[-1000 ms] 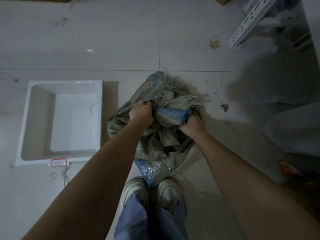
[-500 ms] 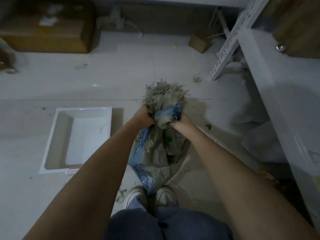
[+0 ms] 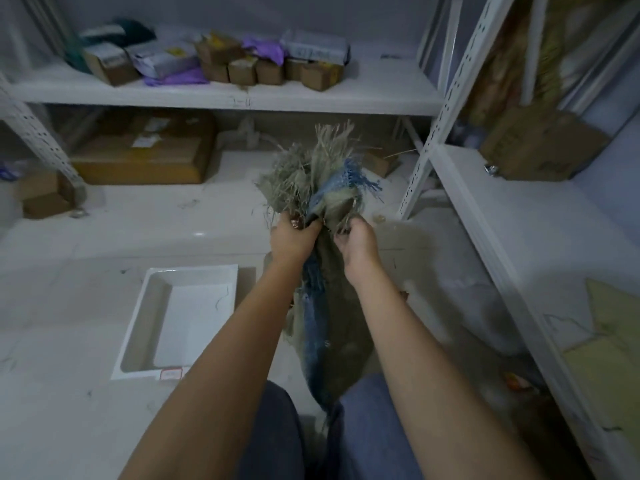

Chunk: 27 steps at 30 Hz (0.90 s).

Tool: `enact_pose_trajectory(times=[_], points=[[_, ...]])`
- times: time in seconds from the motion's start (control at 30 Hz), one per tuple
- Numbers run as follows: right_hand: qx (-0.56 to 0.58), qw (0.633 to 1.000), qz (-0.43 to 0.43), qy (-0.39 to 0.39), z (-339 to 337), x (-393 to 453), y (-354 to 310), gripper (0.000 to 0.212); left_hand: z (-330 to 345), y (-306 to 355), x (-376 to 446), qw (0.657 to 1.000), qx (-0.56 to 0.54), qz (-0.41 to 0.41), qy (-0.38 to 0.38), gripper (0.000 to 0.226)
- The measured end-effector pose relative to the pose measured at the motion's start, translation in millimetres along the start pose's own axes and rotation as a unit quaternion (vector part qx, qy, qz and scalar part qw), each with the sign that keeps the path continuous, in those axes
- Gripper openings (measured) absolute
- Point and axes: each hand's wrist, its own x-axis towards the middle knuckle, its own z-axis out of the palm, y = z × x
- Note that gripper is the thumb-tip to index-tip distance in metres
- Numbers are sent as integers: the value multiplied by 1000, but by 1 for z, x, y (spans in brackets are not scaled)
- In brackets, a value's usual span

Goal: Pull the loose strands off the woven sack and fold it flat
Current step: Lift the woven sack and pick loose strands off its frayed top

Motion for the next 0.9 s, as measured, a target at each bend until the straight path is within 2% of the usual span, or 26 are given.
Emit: enact_pose_trajectory(times=[0.07,0.17,0.23,0.33,0.43,0.5,0.57,0.63,0.77,0.83,0.9], points=[[-51,998,-34,-20,-7,-4,1,30,-7,3,-15,999,-10,29,17,54],[-107,988,-75,-85,-24,-12,3,32,-17,4,-31,997,-66,35,-10,58],[-168,975,-83,-123,-32,-12,2,28,-22,7,-35,995,-82,44,-36,53],[-222,964,-80,-124,-45,-5,-5,16,-31,17,-30,993,-90,68,-31,42],[-253,945,-111,-178,-55,-5,-9,26,-33,20,-18,996,-59,71,8,55],[-302,922,-131,-202,-52,-5,-8,33,-32,18,-12,997,-44,57,2,57],[-358,899,-143,-208,-42,-2,-5,35,-29,16,-10,998,-15,53,-21,55],[-365,896,-141,-212,-29,-1,-3,35,-25,15,-9,998,-8,51,-35,53],[-395,892,-174,-137,-9,12,11,43,-28,17,-10,999,9,24,-43,52],[-401,889,-180,-129,-4,15,12,37,-33,19,-13,997,7,27,-75,46],[-399,891,-177,-128,-3,16,8,25,-46,25,-22,992,50,41,-106,42]])
